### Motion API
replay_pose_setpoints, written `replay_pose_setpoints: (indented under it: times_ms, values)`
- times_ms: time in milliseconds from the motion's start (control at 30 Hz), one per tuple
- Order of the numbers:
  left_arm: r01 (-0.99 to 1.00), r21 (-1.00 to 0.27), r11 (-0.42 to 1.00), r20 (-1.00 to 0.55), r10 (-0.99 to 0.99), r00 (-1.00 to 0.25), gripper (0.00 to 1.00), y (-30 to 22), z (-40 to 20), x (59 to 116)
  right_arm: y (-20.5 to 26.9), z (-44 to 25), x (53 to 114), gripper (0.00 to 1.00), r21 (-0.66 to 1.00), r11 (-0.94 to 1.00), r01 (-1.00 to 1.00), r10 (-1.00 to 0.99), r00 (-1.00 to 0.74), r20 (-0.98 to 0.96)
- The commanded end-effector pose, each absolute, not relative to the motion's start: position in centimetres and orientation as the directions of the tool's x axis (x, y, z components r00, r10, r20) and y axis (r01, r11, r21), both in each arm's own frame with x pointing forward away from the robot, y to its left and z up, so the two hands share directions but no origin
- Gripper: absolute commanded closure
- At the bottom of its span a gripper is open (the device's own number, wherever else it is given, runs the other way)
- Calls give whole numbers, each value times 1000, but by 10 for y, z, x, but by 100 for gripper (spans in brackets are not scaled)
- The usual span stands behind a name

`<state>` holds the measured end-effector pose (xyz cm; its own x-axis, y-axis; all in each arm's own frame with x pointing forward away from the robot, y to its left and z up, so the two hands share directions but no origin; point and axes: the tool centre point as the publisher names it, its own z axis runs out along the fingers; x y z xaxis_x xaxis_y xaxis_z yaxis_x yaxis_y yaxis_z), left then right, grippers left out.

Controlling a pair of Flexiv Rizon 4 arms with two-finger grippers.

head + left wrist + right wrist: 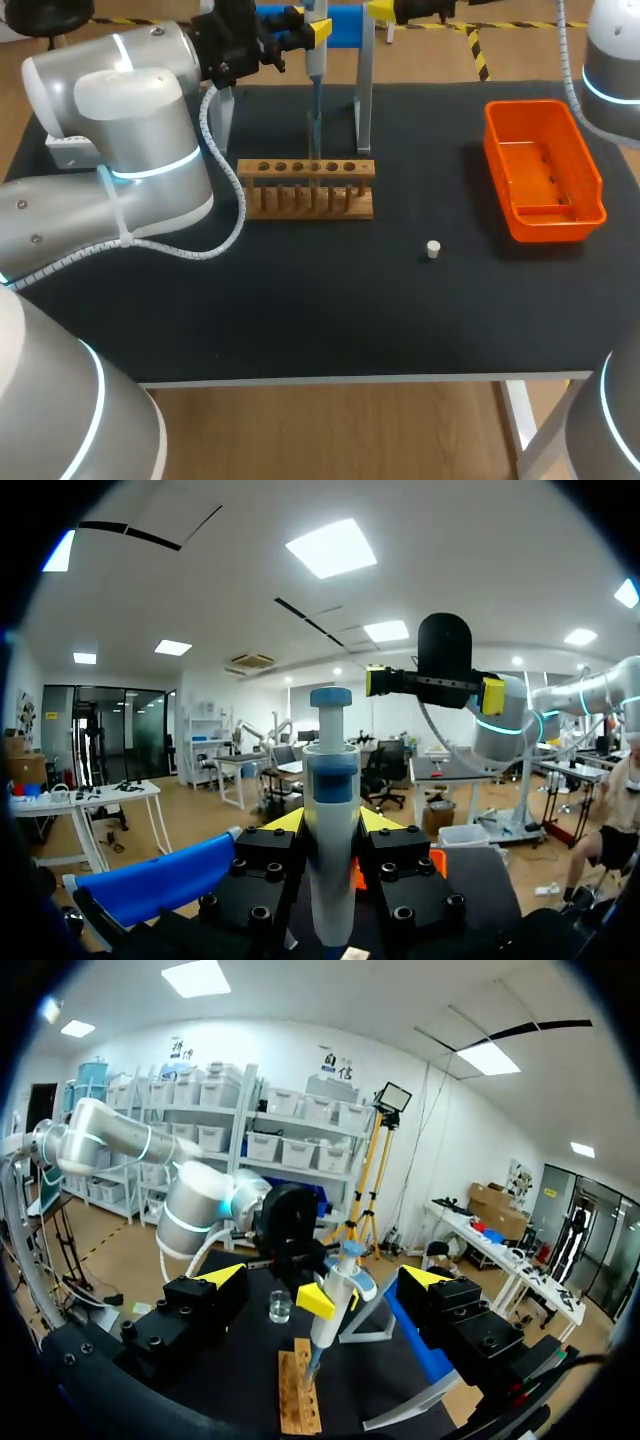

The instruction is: Invert the test tube, pick up the pipette, mount the tip to pipette, aspirate from beaker and dispense into the tube, eject the tip, return the pipette, and cap with the stopper.

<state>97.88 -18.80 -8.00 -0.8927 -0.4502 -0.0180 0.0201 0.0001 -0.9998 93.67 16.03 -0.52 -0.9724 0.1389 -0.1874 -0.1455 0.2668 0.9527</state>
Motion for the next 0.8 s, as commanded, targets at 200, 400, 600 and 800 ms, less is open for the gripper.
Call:
replay_pose_setpoints:
  times_ms: [200, 400, 600, 800]
  values:
    - [23, -1000, -3, -19, -455, -891, 100, -189, -81, 979, 175, 8, 947, 0, 984, 134, -120, 120, -983, -136]
    - [23, -1000, -3, -19, -455, -891, 100, -189, -81, 979, 187, 13, 949, 56, 992, 84, -94, 105, -989, -102]
    - [23, -1000, -3, -19, -455, -891, 100, -189, -81, 979, 193, 15, 950, 100, 994, 62, -90, 91, -991, -95]
    - [23, -1000, -3, -19, -455, -891, 100, -189, -81, 979, 202, 17, 954, 100, 997, 21, -72, 79, -994, -73]
